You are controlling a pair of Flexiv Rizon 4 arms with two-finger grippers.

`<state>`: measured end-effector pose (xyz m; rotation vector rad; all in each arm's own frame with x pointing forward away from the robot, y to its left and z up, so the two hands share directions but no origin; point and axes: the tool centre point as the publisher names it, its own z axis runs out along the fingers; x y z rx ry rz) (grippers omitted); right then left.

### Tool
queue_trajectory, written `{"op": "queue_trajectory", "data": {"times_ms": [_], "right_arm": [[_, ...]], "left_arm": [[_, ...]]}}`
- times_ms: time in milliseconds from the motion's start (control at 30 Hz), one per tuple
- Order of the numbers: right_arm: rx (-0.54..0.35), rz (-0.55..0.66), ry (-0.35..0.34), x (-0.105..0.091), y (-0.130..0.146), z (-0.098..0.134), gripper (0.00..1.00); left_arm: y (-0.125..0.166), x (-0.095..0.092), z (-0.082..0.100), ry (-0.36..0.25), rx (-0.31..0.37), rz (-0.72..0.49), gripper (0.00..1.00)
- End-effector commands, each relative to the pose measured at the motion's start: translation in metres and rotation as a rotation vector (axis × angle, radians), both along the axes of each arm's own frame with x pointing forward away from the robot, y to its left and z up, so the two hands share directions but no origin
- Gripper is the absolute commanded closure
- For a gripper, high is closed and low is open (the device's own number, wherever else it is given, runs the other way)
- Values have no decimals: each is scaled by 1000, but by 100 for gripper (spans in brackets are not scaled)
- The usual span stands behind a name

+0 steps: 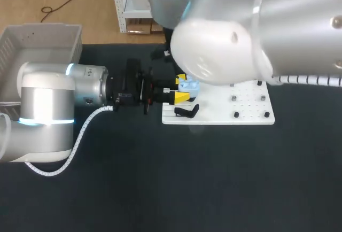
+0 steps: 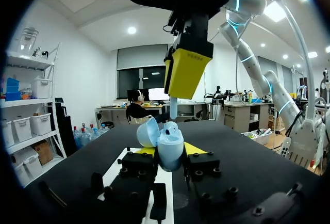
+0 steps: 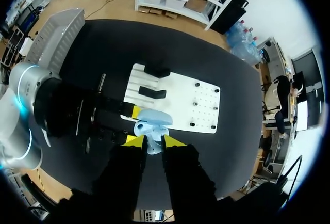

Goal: Pick up each earbud case from the left stands, insert the matching earbuds, close the lid, and place the case in the box.

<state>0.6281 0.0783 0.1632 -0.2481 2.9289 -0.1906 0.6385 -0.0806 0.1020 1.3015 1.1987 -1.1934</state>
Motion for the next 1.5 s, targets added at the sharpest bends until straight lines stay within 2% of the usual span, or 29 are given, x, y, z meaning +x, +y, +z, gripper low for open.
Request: {"op": "queue_trajectory", "data": {"times_ms": [33, 567, 1500], "right_arm": [[-14, -1, -77, -1, 3, -5, 100], [-10, -36, -35, 4, 5, -9, 100], [-17, -43, -3, 5, 7, -18, 100]], "left_arm": [[0, 0, 0, 0, 0, 0, 100], [0, 0, 0, 0, 0, 0, 100], [0, 0, 0, 0, 0, 0, 100]]}}
